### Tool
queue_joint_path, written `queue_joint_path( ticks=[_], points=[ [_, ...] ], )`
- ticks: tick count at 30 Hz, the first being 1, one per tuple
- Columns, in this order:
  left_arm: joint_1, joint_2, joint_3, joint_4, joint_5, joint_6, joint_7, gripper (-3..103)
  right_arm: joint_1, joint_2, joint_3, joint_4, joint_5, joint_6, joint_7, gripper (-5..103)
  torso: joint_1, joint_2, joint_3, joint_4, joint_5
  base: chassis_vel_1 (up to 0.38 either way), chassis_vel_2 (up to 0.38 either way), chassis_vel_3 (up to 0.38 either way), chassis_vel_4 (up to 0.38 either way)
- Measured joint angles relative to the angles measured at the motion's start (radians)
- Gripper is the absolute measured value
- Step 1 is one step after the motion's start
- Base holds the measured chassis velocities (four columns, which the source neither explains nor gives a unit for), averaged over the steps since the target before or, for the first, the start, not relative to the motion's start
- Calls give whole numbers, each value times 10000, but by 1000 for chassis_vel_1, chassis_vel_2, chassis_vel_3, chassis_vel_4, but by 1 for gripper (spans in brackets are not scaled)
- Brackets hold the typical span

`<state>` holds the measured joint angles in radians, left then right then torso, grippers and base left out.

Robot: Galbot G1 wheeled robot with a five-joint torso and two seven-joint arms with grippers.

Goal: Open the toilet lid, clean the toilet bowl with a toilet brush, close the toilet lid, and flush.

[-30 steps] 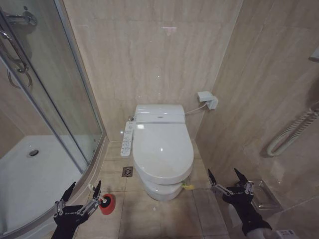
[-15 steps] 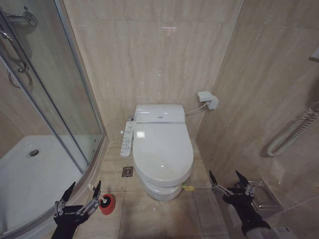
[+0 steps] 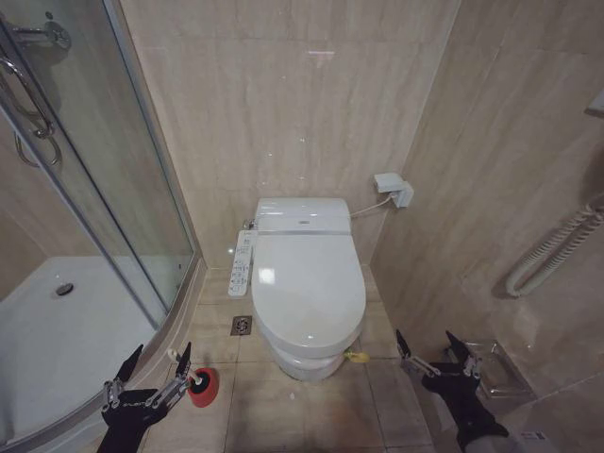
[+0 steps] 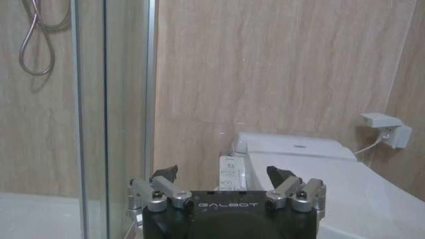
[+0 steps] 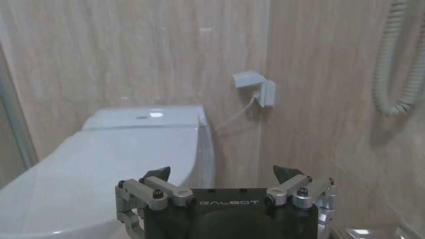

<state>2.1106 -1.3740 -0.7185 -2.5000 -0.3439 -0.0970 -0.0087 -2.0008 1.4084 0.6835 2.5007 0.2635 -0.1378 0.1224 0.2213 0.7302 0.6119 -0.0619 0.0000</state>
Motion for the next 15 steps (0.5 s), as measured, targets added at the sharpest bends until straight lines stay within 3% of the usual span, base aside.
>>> queue_joint_path(
  ticks=[10, 15],
  points=[
    [0, 0, 0, 0, 0, 0, 0, 92, 331, 453, -33, -6, -163, 239, 100, 100, 0, 0, 0, 3, 0, 0, 0, 0, 0],
    [0, 0, 0, 0, 0, 0, 0, 92, 572, 866, 211, -8, -342, 484, -267, 100, 0, 0, 0, 2, 0, 0, 0, 0, 0]
  ],
)
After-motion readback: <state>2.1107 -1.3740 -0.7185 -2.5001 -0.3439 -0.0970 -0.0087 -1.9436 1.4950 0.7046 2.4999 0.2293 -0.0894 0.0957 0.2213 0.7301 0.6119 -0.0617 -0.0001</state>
